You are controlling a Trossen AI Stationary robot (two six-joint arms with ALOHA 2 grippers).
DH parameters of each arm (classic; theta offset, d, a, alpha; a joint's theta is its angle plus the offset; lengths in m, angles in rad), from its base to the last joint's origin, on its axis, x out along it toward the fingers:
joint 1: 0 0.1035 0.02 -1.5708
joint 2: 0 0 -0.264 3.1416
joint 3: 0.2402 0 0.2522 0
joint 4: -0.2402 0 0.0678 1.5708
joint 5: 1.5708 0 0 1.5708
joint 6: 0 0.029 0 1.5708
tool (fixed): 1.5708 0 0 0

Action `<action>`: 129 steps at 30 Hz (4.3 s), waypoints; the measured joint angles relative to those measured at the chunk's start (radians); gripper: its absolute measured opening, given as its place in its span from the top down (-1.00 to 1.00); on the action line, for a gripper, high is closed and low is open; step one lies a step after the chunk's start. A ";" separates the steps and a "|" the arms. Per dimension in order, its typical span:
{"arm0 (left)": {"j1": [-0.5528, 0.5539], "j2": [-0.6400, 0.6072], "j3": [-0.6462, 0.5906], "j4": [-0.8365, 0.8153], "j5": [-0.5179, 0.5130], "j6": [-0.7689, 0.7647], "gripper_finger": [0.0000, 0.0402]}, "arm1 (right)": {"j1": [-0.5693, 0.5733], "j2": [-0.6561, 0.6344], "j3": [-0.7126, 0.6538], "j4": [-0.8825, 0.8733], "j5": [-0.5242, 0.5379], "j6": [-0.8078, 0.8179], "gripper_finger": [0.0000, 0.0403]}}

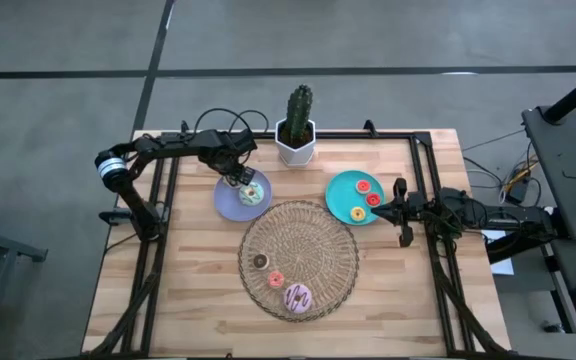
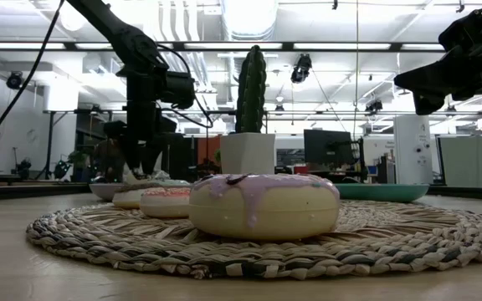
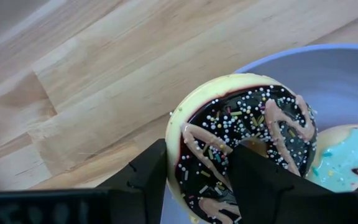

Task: Pick & Place donuts
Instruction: Put the large black donut on the purple plate, then put the large purple donut on the purple plate

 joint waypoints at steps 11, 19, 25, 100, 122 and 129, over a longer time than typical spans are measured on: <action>0.000 0.000 0.000 0.008 0.013 0.001 0.02 | 0.000 0.000 0.000 0.000 0.000 0.000 0.96; 0.000 -0.001 0.025 -0.001 0.019 0.024 -0.03 | 0.000 0.000 0.000 0.000 0.000 0.000 0.96; 0.000 -0.008 0.075 -0.046 0.018 0.028 -0.03 | 0.000 0.000 0.000 0.000 0.000 0.000 0.96; -0.825 -0.008 0.494 -0.320 0.158 0.136 -0.03 | 0.000 0.000 0.000 0.000 0.000 0.000 0.96; -0.966 0.159 0.576 -0.077 0.179 0.197 -0.03 | 0.000 0.000 0.000 0.000 0.000 0.000 0.96; -0.973 0.243 0.705 -0.077 0.179 0.249 -0.03 | 0.000 -0.001 0.000 0.000 0.000 0.000 0.96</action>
